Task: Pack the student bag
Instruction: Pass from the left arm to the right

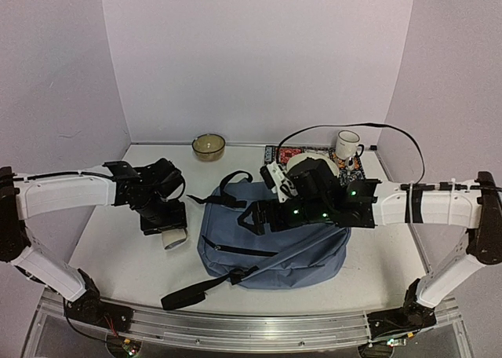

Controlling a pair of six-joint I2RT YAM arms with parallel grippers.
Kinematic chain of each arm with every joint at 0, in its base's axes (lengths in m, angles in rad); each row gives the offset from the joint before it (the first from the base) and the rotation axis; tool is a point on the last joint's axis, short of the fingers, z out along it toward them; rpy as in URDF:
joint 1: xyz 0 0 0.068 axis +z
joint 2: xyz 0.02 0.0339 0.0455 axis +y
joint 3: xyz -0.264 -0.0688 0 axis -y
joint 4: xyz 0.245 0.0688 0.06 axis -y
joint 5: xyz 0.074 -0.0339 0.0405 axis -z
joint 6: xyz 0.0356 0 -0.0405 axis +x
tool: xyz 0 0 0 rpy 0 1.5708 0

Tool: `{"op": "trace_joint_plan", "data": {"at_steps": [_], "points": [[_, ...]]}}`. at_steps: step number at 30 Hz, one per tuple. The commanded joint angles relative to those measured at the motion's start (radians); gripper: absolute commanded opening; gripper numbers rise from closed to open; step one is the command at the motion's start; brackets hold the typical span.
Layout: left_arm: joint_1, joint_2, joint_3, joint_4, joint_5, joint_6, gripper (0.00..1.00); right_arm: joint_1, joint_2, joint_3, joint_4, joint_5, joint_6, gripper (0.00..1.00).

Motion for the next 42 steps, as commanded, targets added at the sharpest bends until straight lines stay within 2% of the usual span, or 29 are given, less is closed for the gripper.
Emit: {"op": "trace_joint_plan", "data": {"at_steps": [1,20,30,38,40,42], "points": [[-0.055,-0.060,0.016,0.123,0.037,0.174,0.72,-0.009,0.057,0.081,0.021,-0.042,0.117,0.98],[-0.193,-0.165,-0.067,0.364,0.139,0.547,0.72,-0.036,0.232,0.259,0.060,-0.168,0.266,0.98],[-0.208,-0.169,-0.053,0.401,0.209,0.663,0.72,-0.036,0.256,0.270,0.075,-0.230,0.284,0.89],[-0.212,-0.148,-0.043,0.404,0.209,0.715,0.71,-0.036,0.282,0.273,0.105,-0.307,0.288,0.81],[-0.212,-0.145,-0.041,0.403,0.211,0.726,0.71,-0.036,0.283,0.270,0.111,-0.317,0.289,0.78],[-0.213,-0.143,-0.038,0.404,0.214,0.736,0.71,-0.036,0.281,0.266,0.116,-0.320,0.289,0.71]]}}
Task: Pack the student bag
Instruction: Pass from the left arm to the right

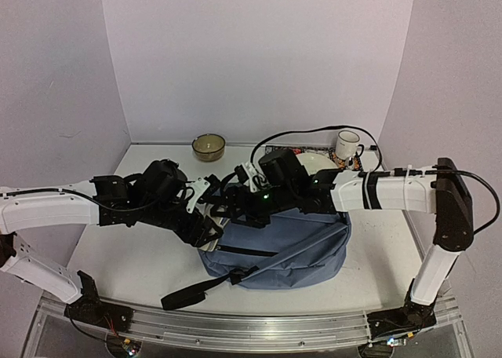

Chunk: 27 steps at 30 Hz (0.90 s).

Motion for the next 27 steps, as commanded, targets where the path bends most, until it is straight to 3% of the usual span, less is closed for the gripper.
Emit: {"op": "trace_joint_plan", "data": {"at_steps": [1,3,9,13,17,21,27], "points": [[-0.007,-0.005,0.033,0.056,0.016,0.052,0.71,-0.003,0.006,0.029,0.044,-0.045,0.000,0.63],[-0.007,-0.006,0.035,0.056,0.022,0.054,0.72,-0.003,0.003,0.026,0.050,-0.044,0.000,0.52],[-0.007,-0.020,0.025,0.060,-0.001,0.050,0.78,-0.003,-0.009,0.020,0.087,-0.034,0.007,0.03],[-0.007,-0.033,0.018,0.064,-0.040,0.008,0.87,-0.002,-0.034,-0.004,0.123,0.002,0.016,0.00],[-0.007,-0.063,-0.003,0.093,-0.168,-0.116,0.99,-0.003,-0.099,-0.081,0.194,0.094,0.047,0.00],[-0.007,-0.111,-0.053,0.140,-0.236,-0.323,0.99,-0.007,-0.177,-0.193,0.285,0.206,0.099,0.00],[-0.006,-0.185,-0.193,0.317,-0.200,-0.649,0.99,-0.007,-0.279,-0.389,0.511,0.360,0.225,0.00]]}}
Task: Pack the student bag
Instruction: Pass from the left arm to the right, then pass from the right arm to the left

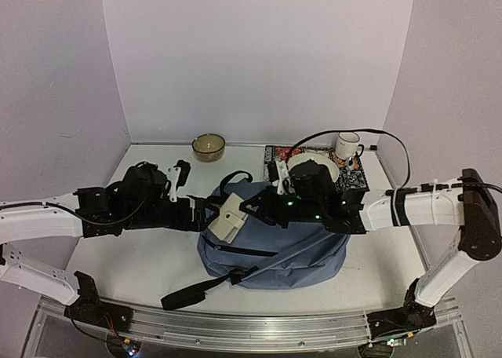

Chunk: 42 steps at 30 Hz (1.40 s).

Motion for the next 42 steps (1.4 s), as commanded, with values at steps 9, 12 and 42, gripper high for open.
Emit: {"op": "trace_joint_plan", "data": {"at_steps": [9,12,42], "points": [[-0.005,-0.107,-0.242,0.450,0.063,-0.534,0.99,-0.003,-0.112,-0.247,0.528,0.211,0.249,0.00],[-0.008,-0.094,-0.231,0.460,0.068,-0.544,0.99,0.000,-0.094,-0.268,0.616,0.205,0.283,0.00],[-0.042,0.018,-0.301,0.850,0.098,-0.675,0.09,0.030,0.003,-0.260,0.798,0.097,0.324,0.00]]}}
